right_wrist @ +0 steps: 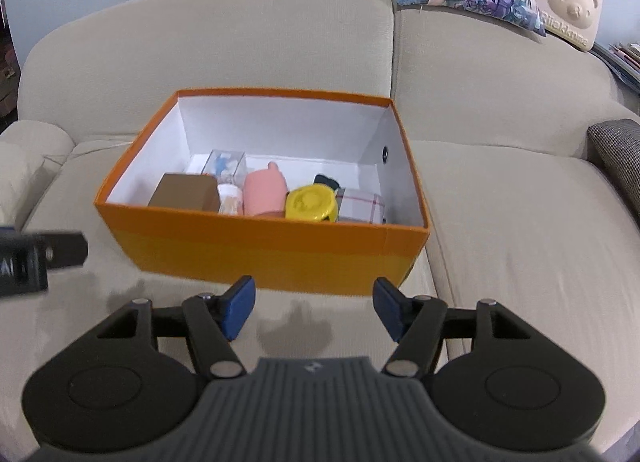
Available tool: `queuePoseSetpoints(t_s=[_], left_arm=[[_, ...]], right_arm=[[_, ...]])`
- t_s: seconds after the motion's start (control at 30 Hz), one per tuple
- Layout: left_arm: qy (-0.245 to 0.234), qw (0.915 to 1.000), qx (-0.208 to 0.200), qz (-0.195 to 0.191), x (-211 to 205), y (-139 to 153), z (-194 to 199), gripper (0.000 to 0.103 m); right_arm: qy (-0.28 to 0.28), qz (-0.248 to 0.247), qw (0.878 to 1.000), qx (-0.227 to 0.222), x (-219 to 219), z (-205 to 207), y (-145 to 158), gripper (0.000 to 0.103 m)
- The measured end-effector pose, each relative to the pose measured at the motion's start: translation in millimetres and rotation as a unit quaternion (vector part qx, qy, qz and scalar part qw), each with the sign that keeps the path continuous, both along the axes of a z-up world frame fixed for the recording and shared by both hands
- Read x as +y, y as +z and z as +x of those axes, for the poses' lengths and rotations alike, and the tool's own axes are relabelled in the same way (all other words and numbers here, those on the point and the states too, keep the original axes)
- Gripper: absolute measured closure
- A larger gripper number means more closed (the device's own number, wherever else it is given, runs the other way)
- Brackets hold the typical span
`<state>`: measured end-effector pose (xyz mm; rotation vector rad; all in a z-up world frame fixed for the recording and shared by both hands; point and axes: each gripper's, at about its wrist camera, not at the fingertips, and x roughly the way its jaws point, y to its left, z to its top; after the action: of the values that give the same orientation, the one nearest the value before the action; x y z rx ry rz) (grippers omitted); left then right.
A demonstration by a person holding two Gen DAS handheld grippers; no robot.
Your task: Organize rigid objects
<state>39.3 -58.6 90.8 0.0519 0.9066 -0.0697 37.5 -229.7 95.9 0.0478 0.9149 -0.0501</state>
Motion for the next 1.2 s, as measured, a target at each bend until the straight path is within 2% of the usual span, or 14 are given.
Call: queuePoseSetpoints(t_s=[0.4,1.2], left_arm=[[0.006,0.9998,0.008,0.017,1,-15,-7,0.015],[0.0,0.9995,-0.004,0.03,-10,-15,-3,0.011]], right_arm=[[-0.009,0.005,1.0,-0.003,5,1,1,0.033],[-0.015,0.006,1.0,-0.002,-1,7,0,0.028]])
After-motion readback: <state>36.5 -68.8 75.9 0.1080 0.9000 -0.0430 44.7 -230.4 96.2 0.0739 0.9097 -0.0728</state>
